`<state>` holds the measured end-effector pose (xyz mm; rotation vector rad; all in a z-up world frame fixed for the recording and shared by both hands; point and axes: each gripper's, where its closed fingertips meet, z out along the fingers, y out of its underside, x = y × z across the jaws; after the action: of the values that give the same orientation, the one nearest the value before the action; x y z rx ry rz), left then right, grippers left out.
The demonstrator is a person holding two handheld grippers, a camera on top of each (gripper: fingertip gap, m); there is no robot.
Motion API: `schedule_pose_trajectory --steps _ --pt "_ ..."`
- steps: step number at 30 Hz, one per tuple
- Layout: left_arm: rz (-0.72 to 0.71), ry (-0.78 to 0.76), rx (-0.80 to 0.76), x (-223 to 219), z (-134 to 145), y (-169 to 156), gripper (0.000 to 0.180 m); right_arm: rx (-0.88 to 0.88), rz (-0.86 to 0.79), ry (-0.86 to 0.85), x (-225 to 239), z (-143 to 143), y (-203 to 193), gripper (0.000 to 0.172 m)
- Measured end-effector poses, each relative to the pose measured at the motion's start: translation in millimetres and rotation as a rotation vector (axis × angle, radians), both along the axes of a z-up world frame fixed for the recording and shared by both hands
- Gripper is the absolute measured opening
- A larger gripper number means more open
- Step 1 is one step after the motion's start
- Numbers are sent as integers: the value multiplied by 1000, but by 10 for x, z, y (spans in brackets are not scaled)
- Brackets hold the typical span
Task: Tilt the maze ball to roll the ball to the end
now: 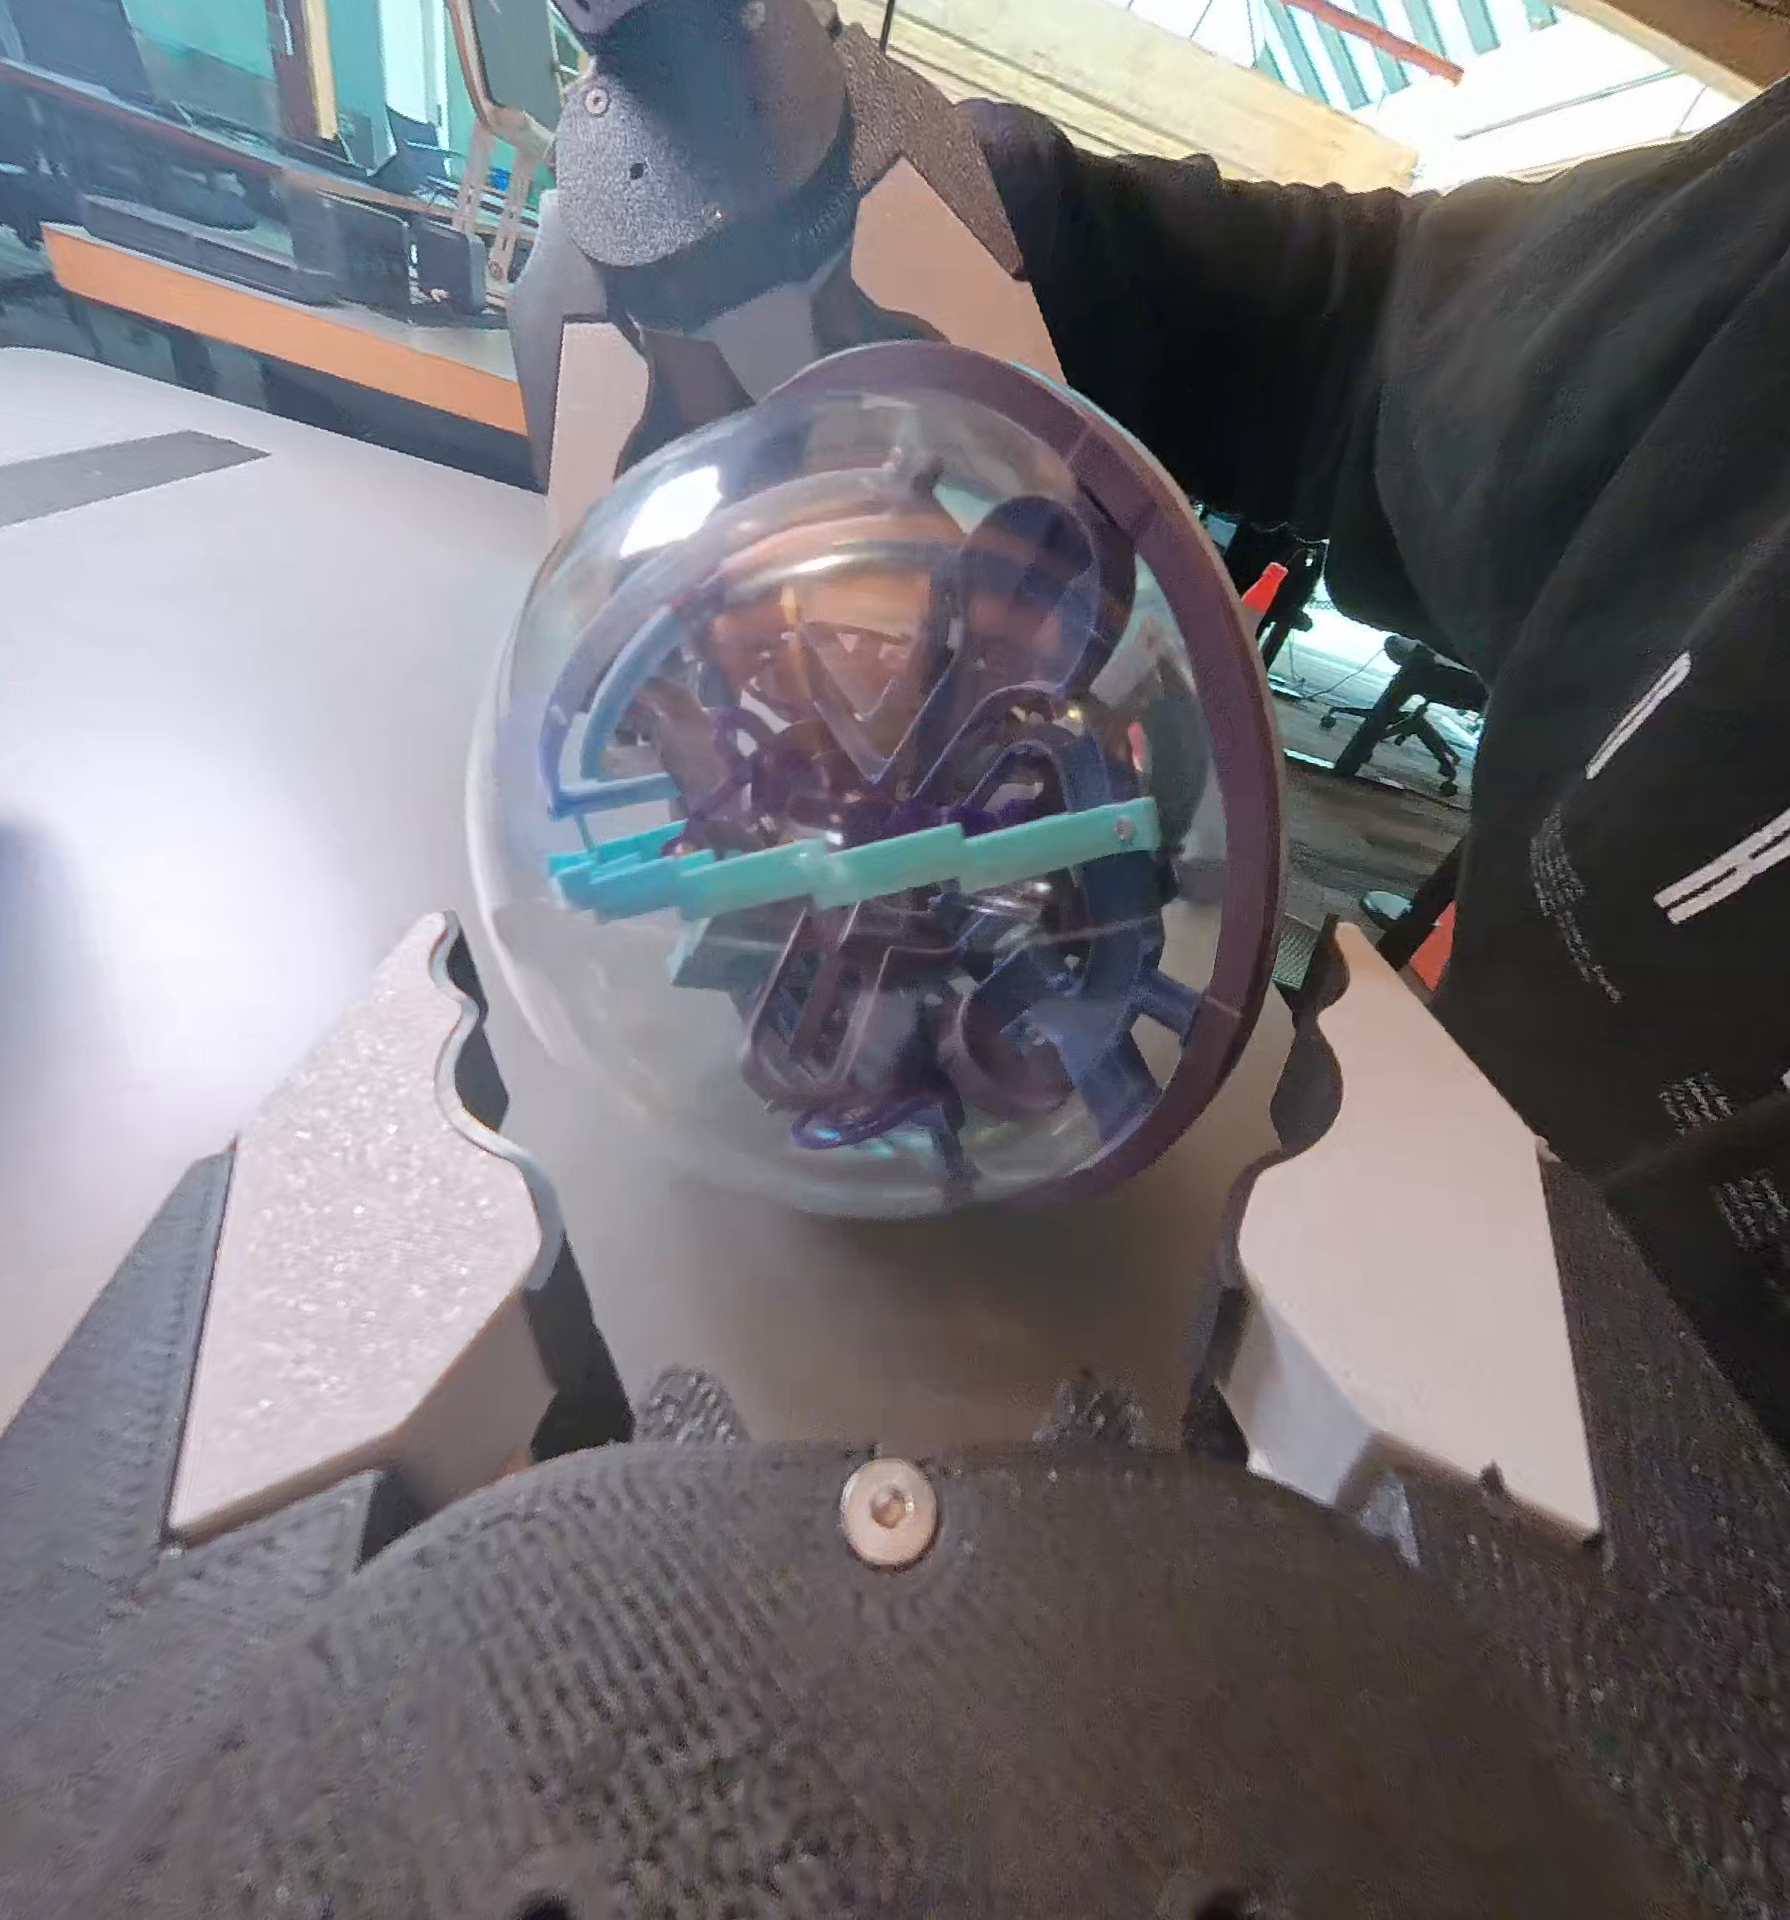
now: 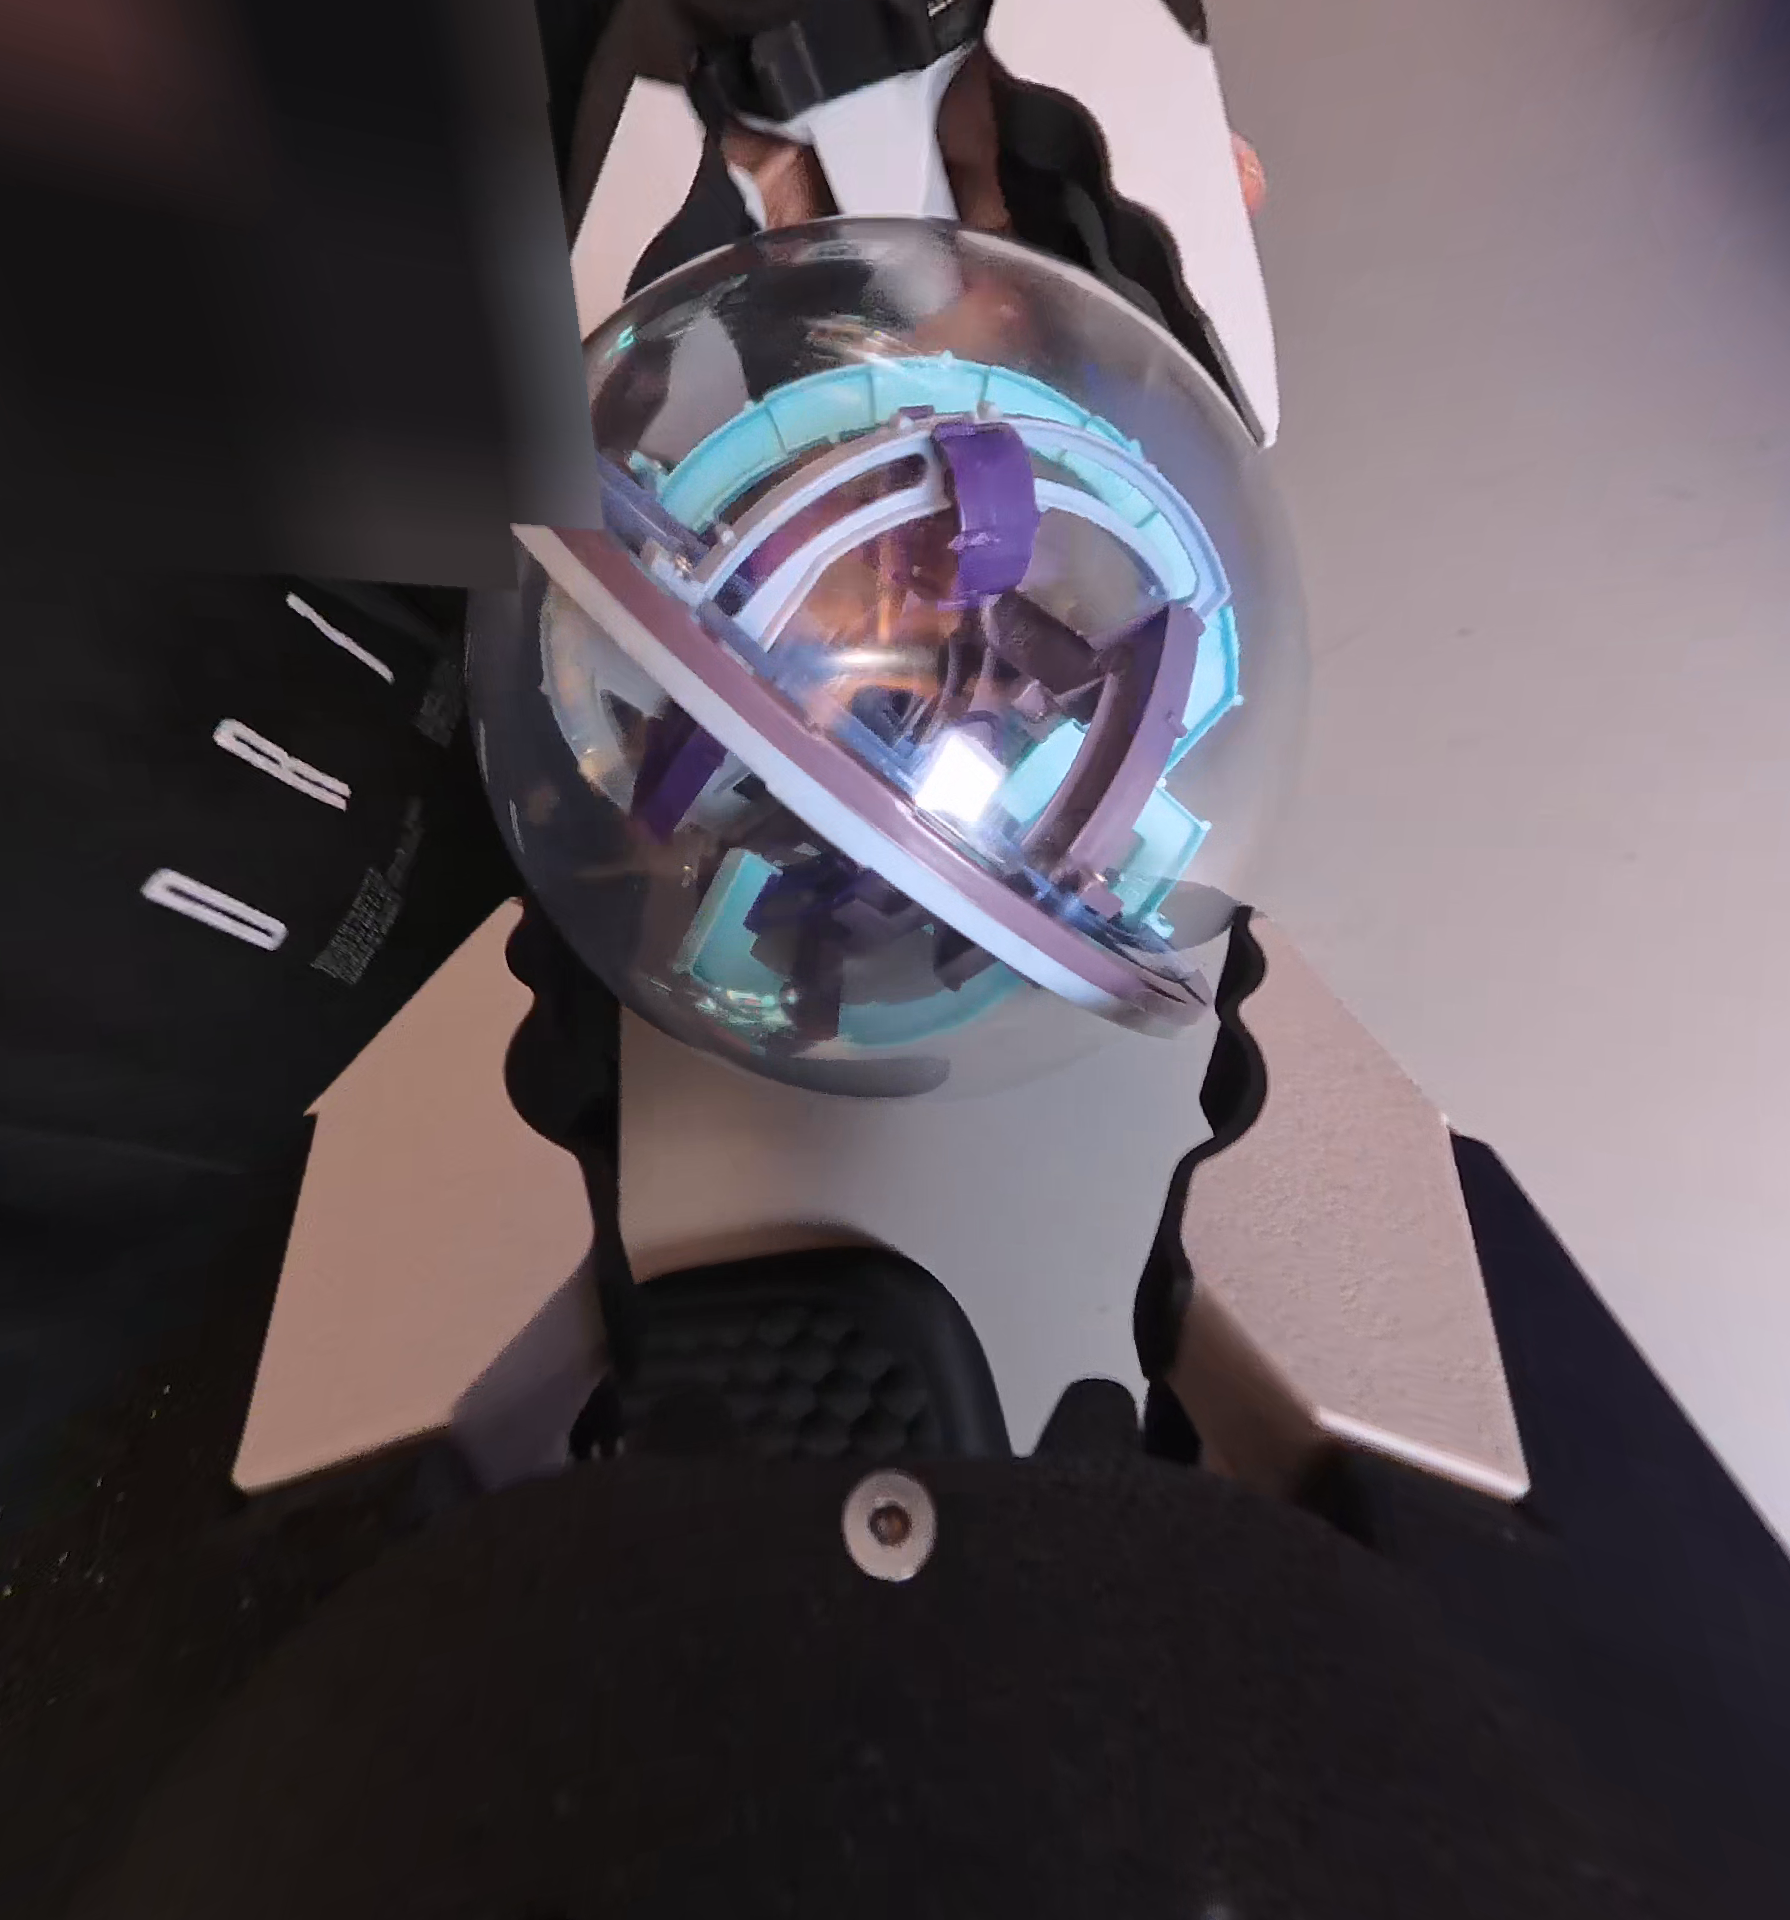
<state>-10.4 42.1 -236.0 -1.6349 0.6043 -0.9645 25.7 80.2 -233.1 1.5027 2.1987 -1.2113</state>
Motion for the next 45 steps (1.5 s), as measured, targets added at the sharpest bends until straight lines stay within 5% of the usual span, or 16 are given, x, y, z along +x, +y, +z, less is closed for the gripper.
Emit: schedule_pose_trajectory --steps 7,19,28,36,45 --pt "-9 -45 -133 -109 -137 64 149 -78 -122 -15 -236 27 23 123" --pt "-11 -159 -276 -213 -179 135 146 115 -439 504 -110 80 130 135" --pt "79 144 221 -400 283 160 151 455 -512 673 -209 -244 84 131" --pt "105 306 222 -356 66 267 142 402 -538 731 -355 -218 60 128" --pt "145 224 103 -374 -38 267 141 428 -513 783 -396 -99 37 135"
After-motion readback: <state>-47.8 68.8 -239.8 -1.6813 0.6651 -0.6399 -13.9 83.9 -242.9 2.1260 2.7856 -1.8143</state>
